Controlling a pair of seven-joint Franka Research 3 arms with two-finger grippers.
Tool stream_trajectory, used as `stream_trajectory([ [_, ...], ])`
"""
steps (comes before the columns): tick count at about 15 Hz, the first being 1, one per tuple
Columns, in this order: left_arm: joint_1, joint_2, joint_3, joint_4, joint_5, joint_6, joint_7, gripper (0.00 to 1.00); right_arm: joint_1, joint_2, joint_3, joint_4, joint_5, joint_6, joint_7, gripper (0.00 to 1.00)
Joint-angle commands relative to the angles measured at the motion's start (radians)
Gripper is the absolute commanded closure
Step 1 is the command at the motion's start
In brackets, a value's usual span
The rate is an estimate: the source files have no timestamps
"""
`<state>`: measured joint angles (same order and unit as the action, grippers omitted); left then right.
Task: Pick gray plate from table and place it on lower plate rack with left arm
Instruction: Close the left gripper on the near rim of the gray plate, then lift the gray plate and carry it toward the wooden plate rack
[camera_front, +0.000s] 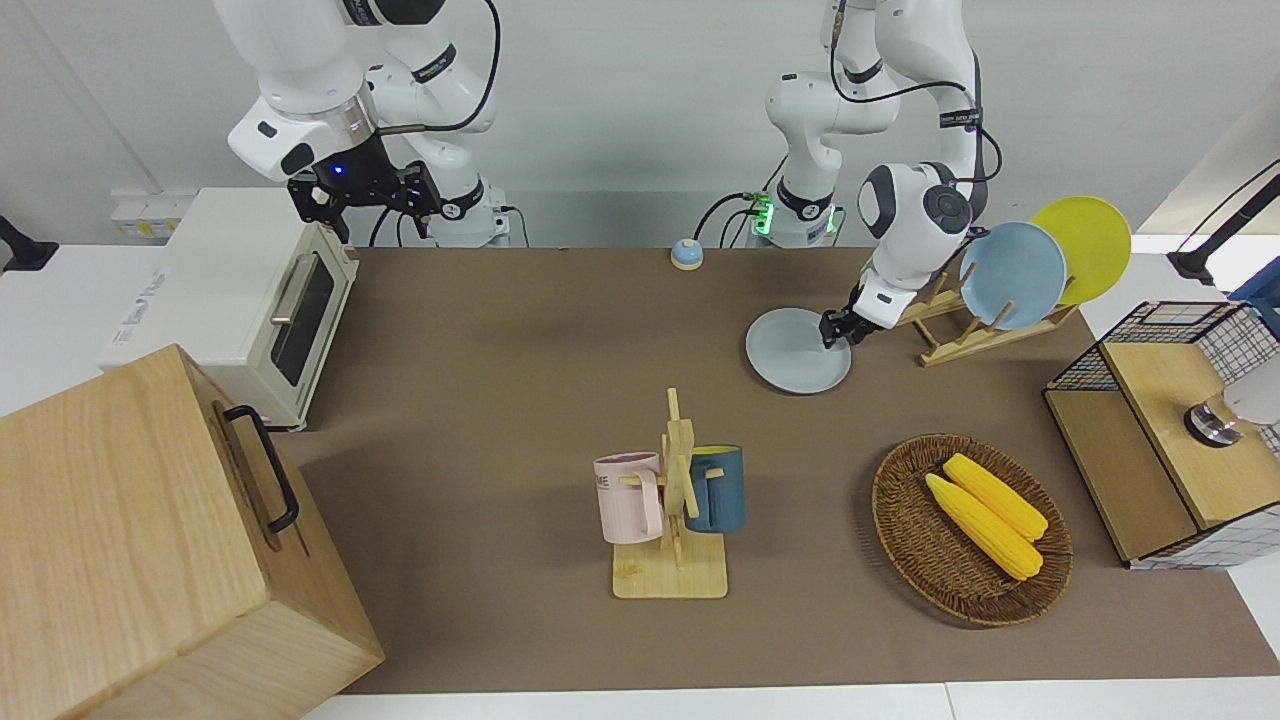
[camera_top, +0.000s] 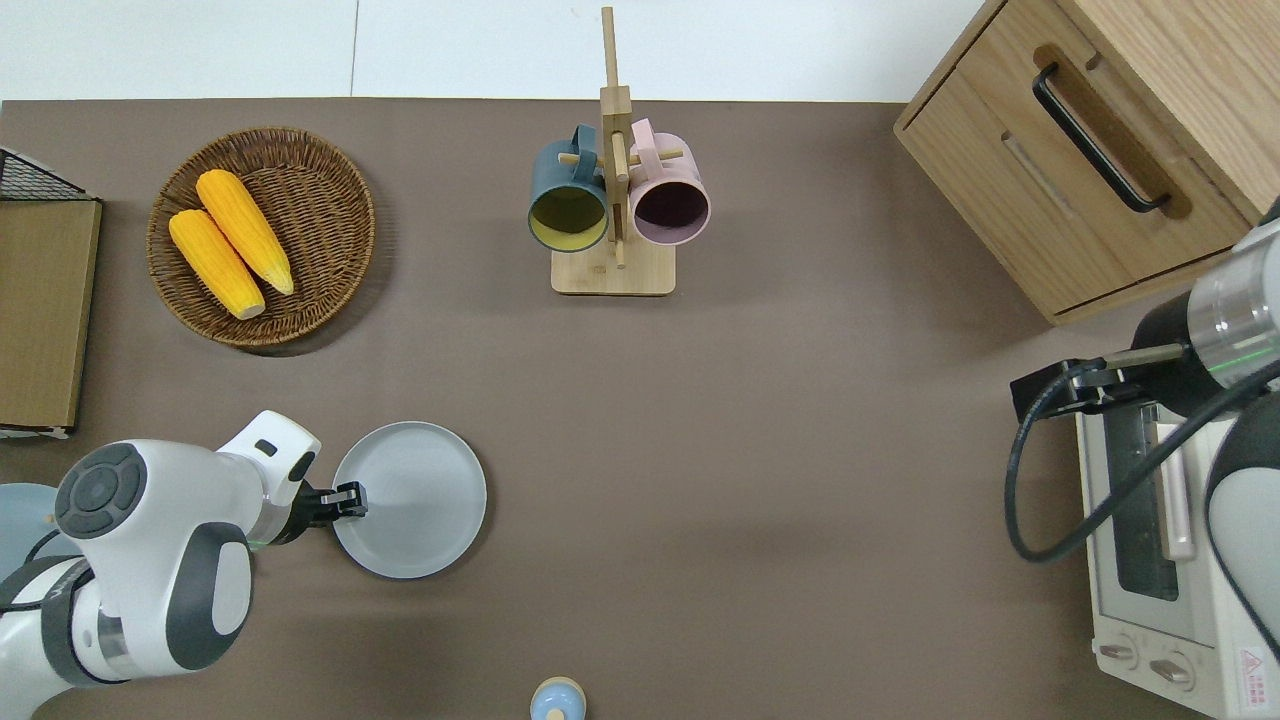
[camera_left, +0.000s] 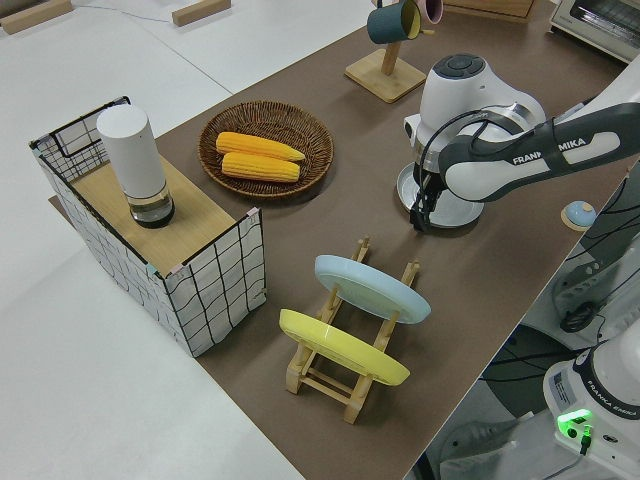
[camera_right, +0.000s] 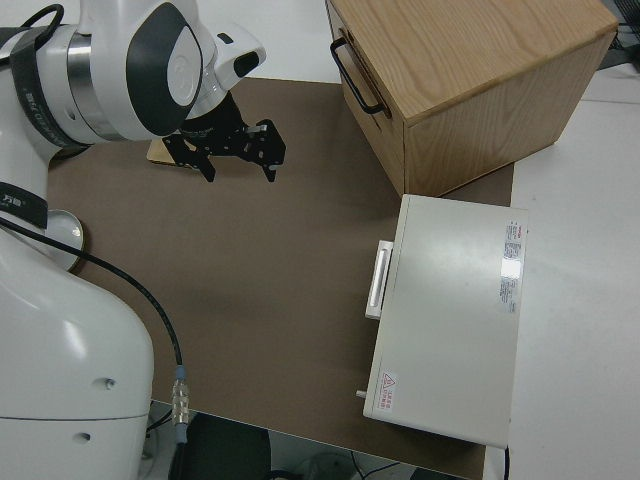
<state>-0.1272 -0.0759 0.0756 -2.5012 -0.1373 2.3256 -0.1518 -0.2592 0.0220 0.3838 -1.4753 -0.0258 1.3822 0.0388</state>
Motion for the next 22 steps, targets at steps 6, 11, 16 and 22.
stream_trajectory([
  [6, -0.012, -0.005, 0.001, -0.016, -0.008, 0.026, -0.019, 1.00, -0.023, -0.002, 0.021, 0.007, -0.005, -0.012, 0.012, 0.017],
  [11, -0.012, -0.008, 0.001, -0.012, -0.007, 0.014, -0.014, 1.00, -0.023, -0.004, 0.021, 0.007, -0.005, -0.011, 0.012, 0.017],
  [16, -0.011, -0.021, 0.001, 0.099, -0.004, -0.133, -0.023, 1.00, -0.023, -0.002, 0.021, 0.007, -0.005, -0.011, 0.012, 0.017],
  [22, -0.009, -0.024, 0.003, 0.315, 0.004, -0.418, -0.051, 1.00, -0.023, -0.002, 0.021, 0.007, -0.005, -0.011, 0.012, 0.017],
])
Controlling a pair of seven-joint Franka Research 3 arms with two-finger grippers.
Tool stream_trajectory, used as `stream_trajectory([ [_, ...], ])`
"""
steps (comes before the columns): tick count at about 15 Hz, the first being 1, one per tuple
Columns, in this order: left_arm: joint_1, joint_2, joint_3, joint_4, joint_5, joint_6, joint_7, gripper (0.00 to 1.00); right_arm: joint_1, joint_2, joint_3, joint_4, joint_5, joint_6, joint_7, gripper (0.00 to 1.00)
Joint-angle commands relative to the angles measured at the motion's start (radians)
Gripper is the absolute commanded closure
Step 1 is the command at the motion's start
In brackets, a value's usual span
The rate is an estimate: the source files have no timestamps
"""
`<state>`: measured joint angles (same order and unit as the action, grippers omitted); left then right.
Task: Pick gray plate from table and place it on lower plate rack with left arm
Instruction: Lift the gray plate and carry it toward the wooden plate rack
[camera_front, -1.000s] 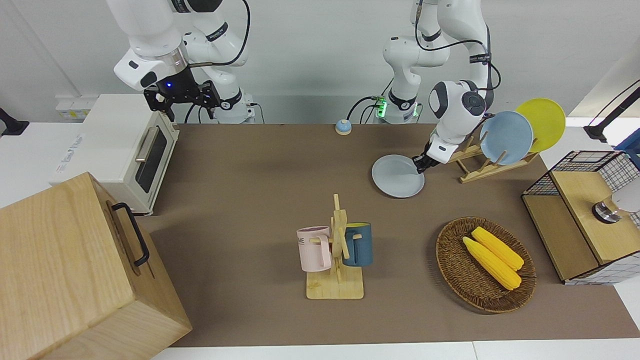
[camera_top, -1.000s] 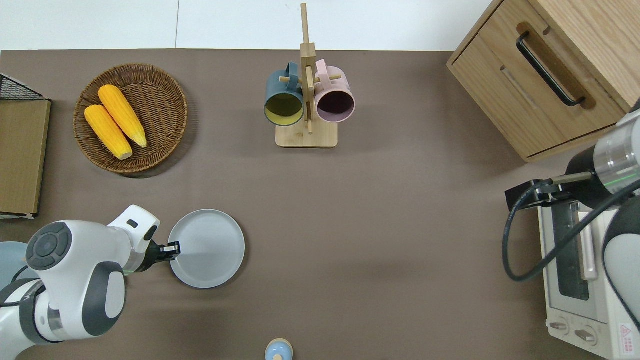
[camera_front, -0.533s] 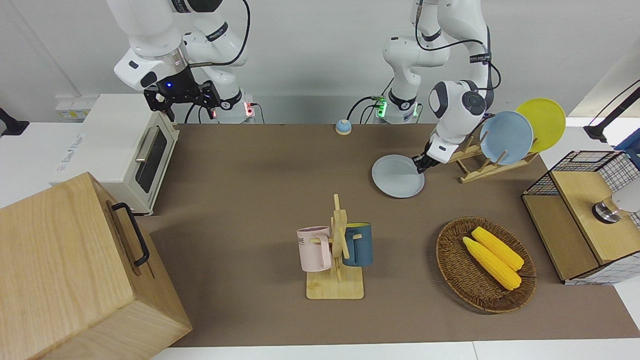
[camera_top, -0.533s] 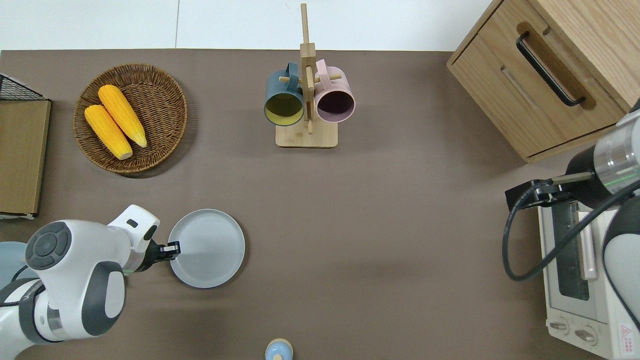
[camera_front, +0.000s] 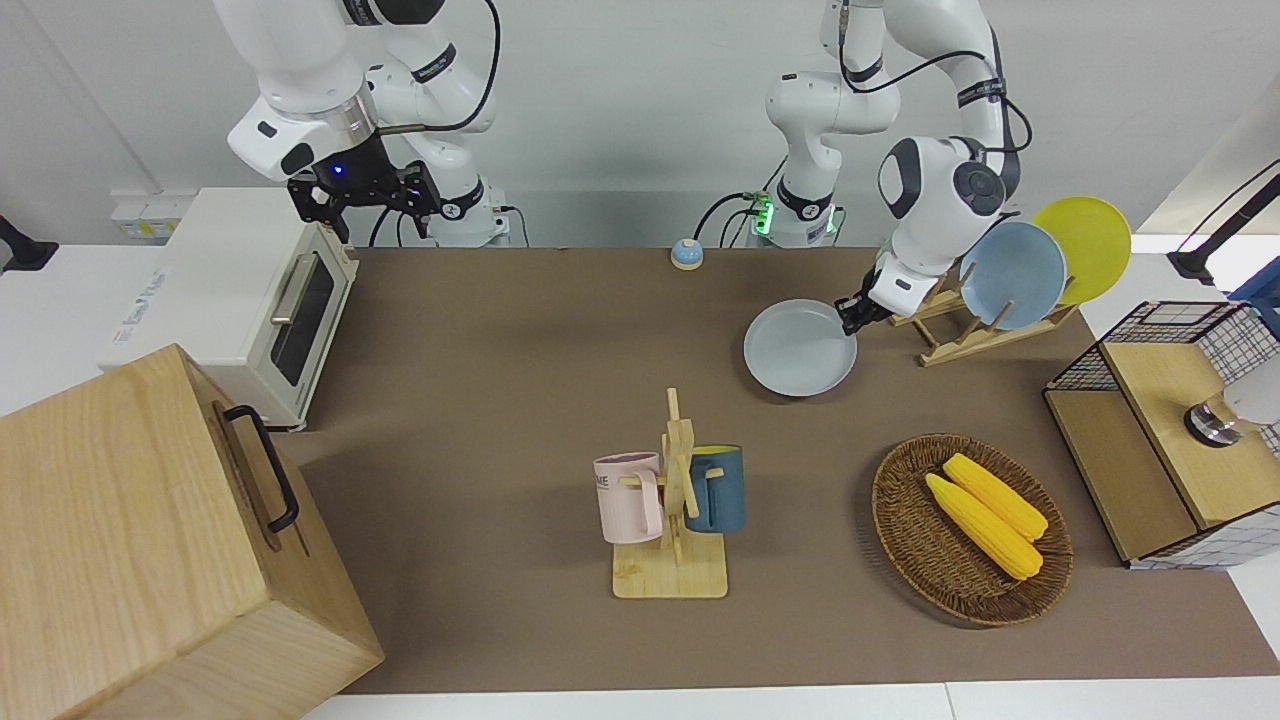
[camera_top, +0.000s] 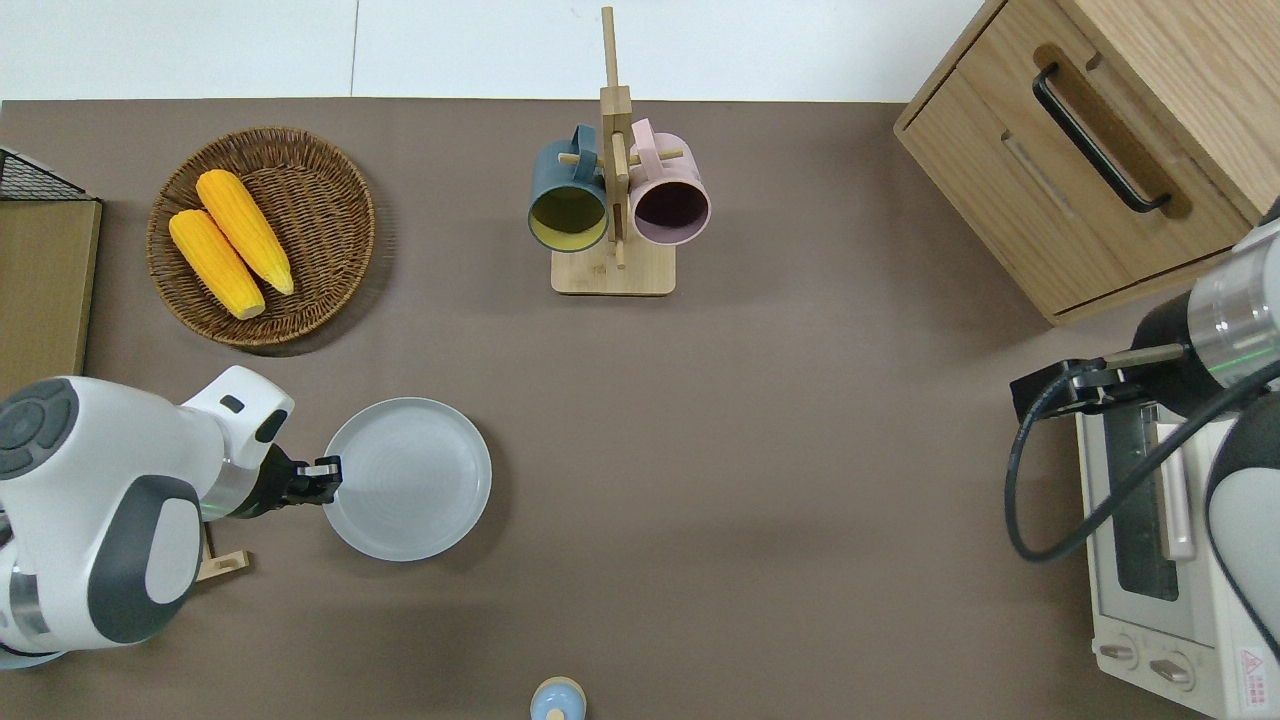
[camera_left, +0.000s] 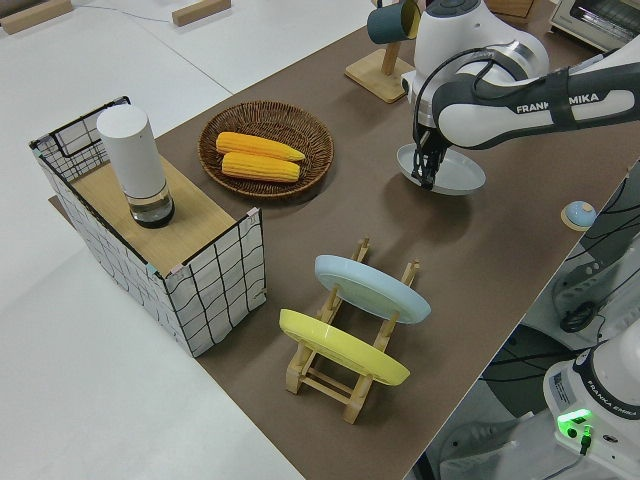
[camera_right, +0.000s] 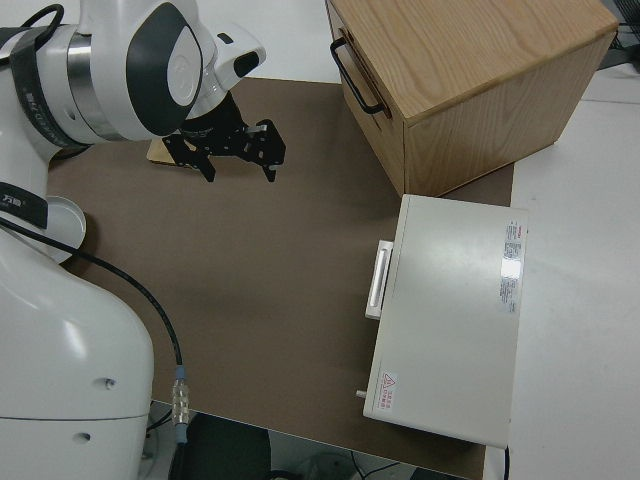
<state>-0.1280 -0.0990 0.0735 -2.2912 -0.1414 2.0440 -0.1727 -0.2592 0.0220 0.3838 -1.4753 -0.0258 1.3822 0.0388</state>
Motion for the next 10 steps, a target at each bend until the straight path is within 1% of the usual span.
stream_trajectory([
  [1, -0.007, -0.001, 0.005, 0.140, 0.009, -0.186, -0.031, 1.00, -0.023, -0.002, 0.021, 0.006, -0.005, -0.011, 0.012, 0.017],
  [4, -0.002, -0.001, 0.009, 0.234, 0.013, -0.309, -0.030, 1.00, -0.023, -0.002, 0.021, 0.007, -0.005, -0.012, 0.012, 0.017],
  [6, -0.002, -0.002, 0.019, 0.298, 0.013, -0.396, -0.030, 1.00, -0.023, -0.002, 0.021, 0.006, -0.005, -0.011, 0.012, 0.017],
  [8, -0.002, -0.004, 0.035, 0.355, 0.014, -0.455, -0.030, 1.00, -0.023, -0.002, 0.021, 0.006, -0.005, -0.011, 0.012, 0.017],
  [9, -0.002, -0.004, 0.037, 0.375, 0.025, -0.476, -0.028, 1.00, -0.023, -0.002, 0.020, 0.007, -0.006, -0.011, 0.012, 0.017],
  [10, -0.002, -0.005, 0.035, 0.390, 0.061, -0.496, -0.030, 1.00, -0.023, -0.002, 0.021, 0.007, -0.006, -0.011, 0.012, 0.017],
])
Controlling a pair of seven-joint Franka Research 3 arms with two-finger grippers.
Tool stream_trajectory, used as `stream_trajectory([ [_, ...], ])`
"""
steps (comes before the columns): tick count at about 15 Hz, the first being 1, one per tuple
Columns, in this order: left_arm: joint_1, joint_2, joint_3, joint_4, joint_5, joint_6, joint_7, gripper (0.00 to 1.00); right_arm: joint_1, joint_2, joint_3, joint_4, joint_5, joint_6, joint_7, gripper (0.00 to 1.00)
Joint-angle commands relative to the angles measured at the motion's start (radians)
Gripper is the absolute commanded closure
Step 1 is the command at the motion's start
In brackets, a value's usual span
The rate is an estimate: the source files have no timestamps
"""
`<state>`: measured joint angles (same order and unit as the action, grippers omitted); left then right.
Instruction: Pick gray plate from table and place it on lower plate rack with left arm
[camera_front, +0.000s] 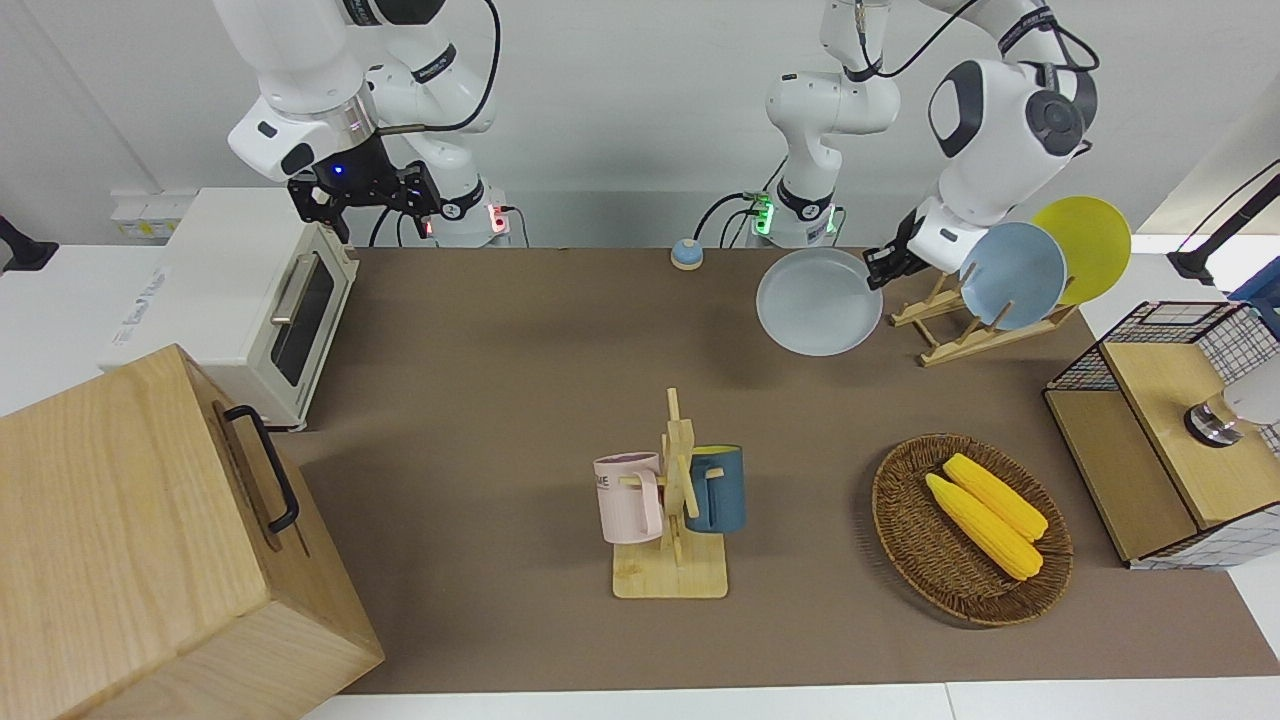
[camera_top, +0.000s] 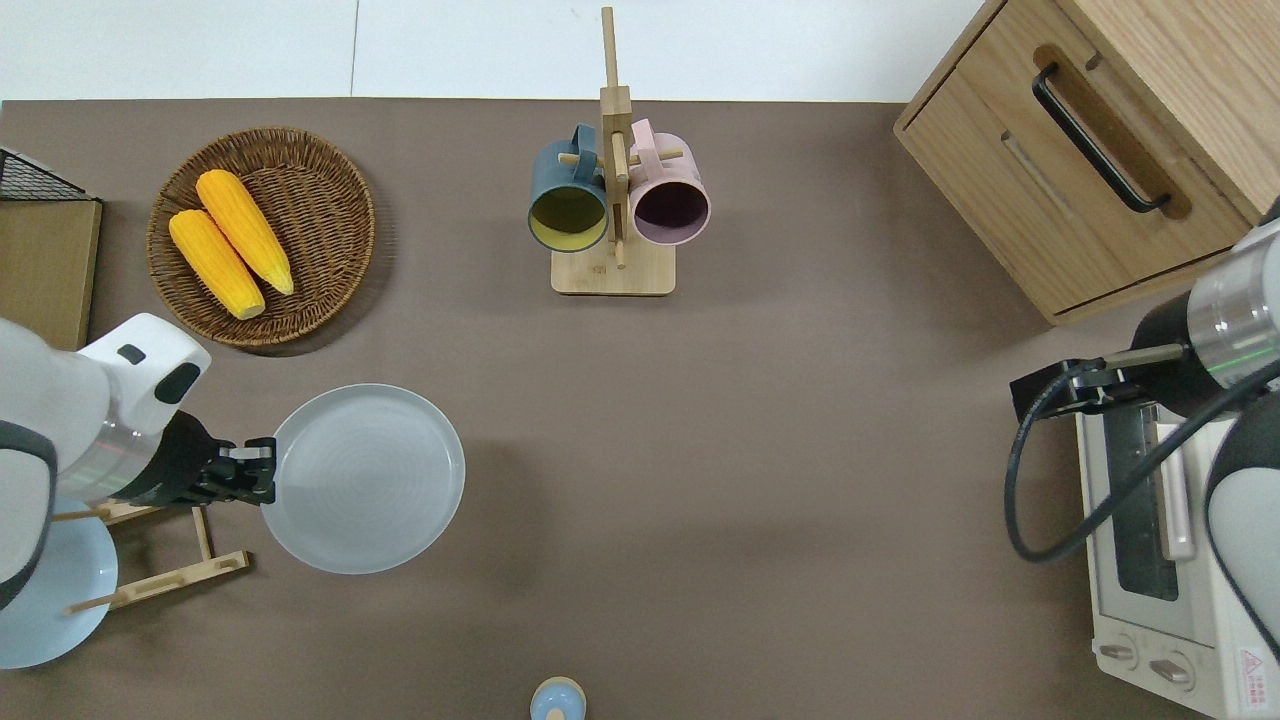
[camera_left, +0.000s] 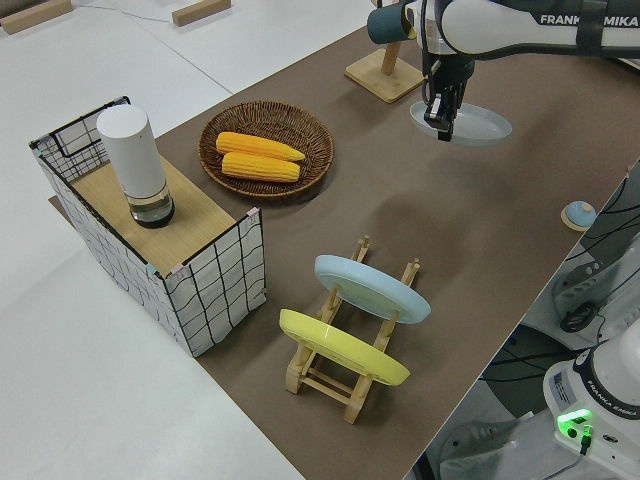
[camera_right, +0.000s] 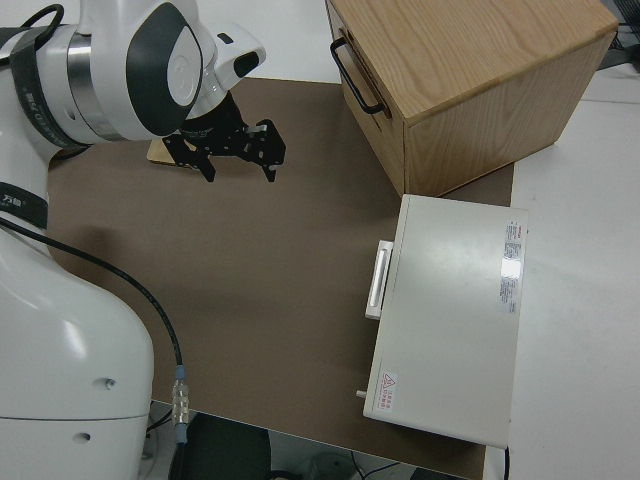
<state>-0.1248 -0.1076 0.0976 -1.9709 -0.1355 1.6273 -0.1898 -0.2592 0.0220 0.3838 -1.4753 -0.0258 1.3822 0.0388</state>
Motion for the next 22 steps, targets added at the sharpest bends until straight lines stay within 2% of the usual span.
stream_trajectory([
  [1, -0.007, 0.003, 0.011, 0.078, 0.094, -0.089, -0.014, 1.00, -0.023, -0.002, 0.021, 0.007, -0.005, -0.011, 0.012, 0.017],
  [9, -0.013, -0.006, -0.006, 0.124, 0.529, -0.197, -0.022, 1.00, -0.023, -0.002, 0.021, 0.007, -0.006, -0.011, 0.012, 0.017],
  [12, -0.013, -0.006, -0.027, 0.124, 0.672, -0.260, -0.059, 1.00, -0.023, -0.002, 0.021, 0.007, -0.005, -0.011, 0.012, 0.017],
  [14, -0.015, -0.006, -0.044, 0.122, 0.727, -0.286, -0.098, 1.00, -0.023, -0.002, 0.021, 0.006, -0.005, -0.011, 0.012, 0.017],
  [22, -0.013, 0.006, -0.047, 0.099, 0.867, -0.323, -0.167, 1.00, -0.023, -0.002, 0.021, 0.007, -0.005, -0.012, 0.012, 0.017],
])
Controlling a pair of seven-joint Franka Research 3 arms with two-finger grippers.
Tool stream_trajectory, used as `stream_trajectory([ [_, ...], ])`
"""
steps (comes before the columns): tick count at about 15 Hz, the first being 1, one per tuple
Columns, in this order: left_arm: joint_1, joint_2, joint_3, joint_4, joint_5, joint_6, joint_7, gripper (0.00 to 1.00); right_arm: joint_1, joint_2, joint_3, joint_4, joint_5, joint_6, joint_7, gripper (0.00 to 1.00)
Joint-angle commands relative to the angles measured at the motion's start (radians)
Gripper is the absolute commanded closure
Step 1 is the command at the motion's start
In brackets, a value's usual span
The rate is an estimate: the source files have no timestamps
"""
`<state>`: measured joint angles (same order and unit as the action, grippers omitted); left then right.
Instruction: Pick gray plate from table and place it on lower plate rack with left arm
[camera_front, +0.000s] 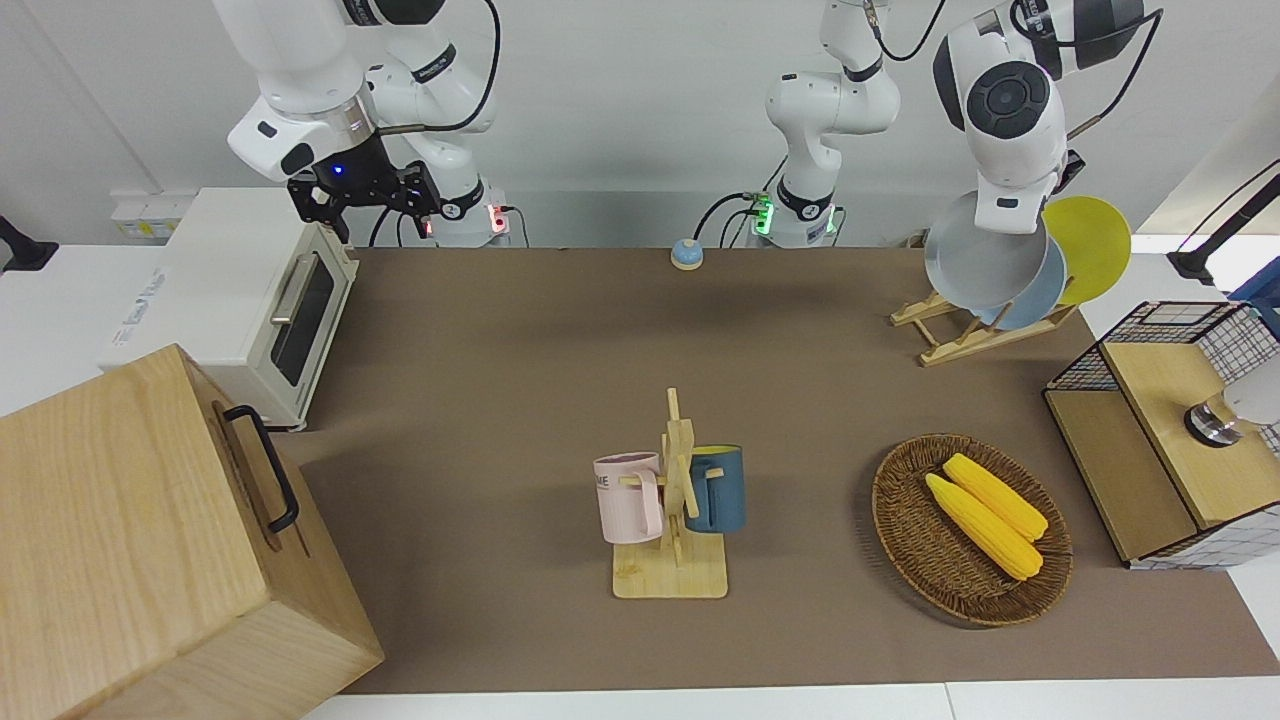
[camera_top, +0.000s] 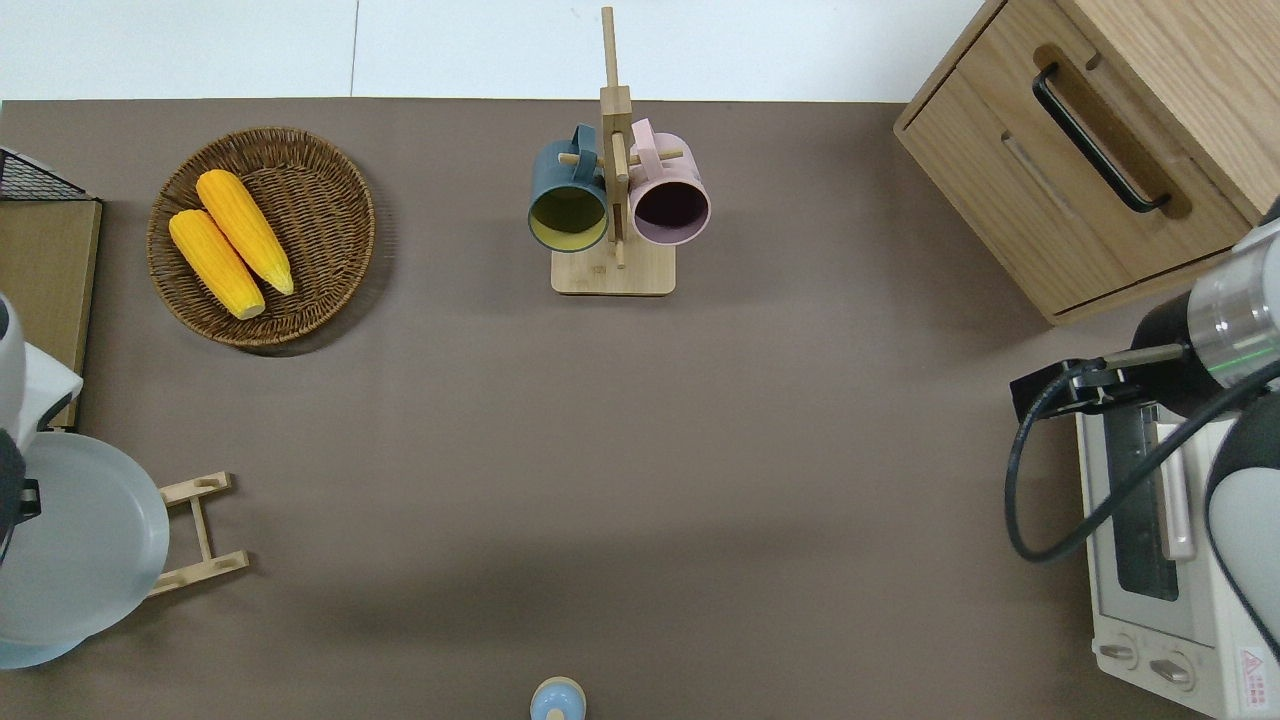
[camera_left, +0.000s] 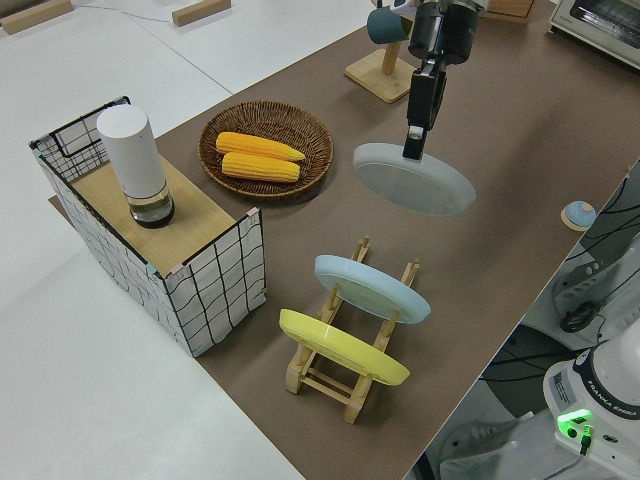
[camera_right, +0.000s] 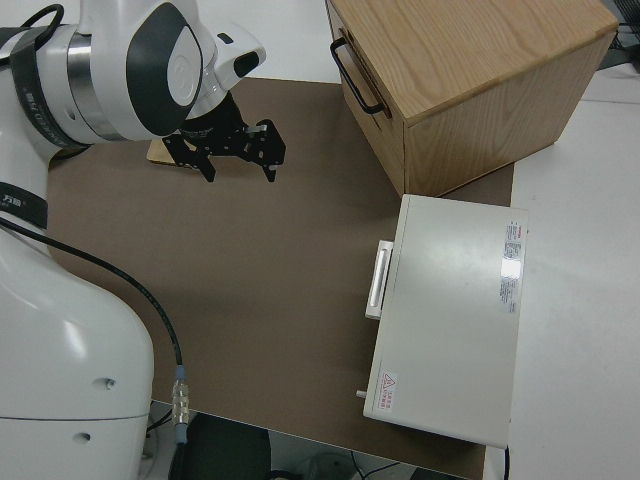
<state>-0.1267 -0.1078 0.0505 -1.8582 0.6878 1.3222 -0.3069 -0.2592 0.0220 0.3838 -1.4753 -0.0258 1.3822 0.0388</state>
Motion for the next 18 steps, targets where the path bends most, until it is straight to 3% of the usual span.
stream_trajectory([
  [1, -0.011, 0.008, 0.000, -0.039, 0.059, -0.011, -0.087, 1.00, -0.023, -0.002, 0.021, 0.007, -0.005, -0.011, 0.012, 0.017],
  [11, -0.014, 0.030, -0.001, -0.222, 0.087, 0.117, -0.349, 1.00, -0.023, -0.002, 0.020, 0.007, -0.005, -0.011, 0.012, 0.017],
  [18, -0.039, 0.056, -0.001, -0.268, 0.087, 0.146, -0.465, 1.00, -0.023, -0.002, 0.020, 0.007, -0.005, -0.011, 0.012, 0.017],
])
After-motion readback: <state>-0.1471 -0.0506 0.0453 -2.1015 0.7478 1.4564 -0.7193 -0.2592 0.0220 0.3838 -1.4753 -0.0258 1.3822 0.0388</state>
